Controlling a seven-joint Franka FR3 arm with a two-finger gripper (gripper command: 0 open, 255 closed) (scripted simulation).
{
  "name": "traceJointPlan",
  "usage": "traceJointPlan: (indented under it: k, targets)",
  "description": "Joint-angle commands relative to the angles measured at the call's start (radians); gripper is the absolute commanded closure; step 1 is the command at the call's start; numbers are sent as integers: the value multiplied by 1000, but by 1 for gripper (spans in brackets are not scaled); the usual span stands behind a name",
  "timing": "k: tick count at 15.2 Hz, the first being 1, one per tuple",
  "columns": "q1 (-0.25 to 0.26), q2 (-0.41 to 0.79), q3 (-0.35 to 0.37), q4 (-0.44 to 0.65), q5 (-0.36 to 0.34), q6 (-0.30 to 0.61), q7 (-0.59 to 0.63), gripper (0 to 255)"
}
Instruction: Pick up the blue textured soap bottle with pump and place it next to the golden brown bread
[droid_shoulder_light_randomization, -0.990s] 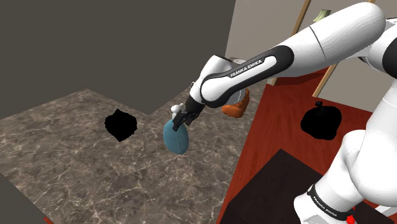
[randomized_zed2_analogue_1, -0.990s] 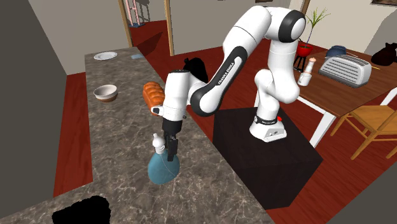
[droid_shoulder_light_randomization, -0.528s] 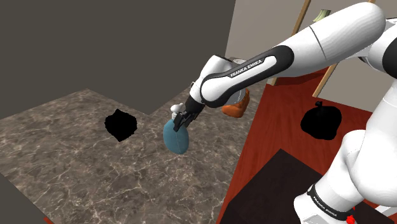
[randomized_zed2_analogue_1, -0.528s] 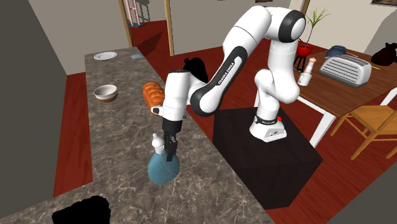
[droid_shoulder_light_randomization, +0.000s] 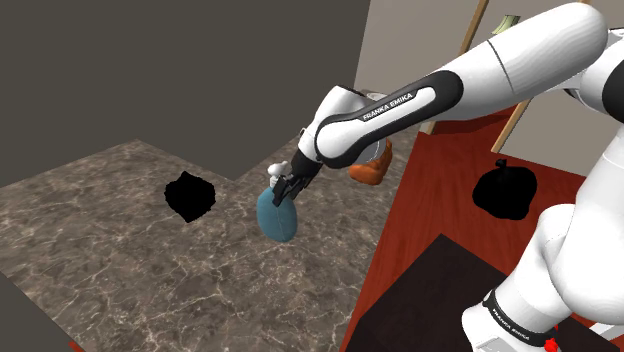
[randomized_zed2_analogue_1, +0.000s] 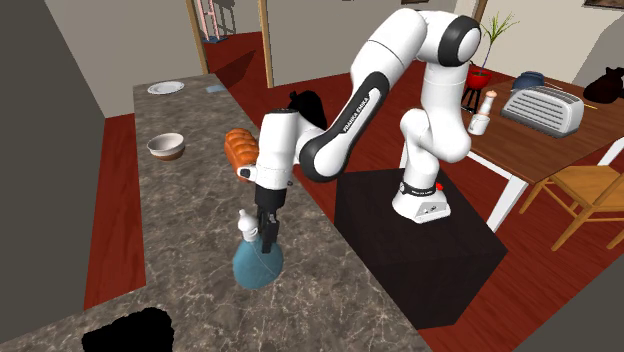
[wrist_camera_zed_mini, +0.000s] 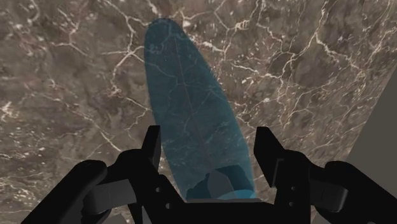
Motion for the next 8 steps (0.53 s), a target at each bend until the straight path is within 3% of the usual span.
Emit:
traceJointPlan:
  k: [1, 8]
  targets:
    - [0, -13, -3, 5, -10, -18, 10, 255]
    - [0, -68, -11, 36, -50, -101, 56, 255]
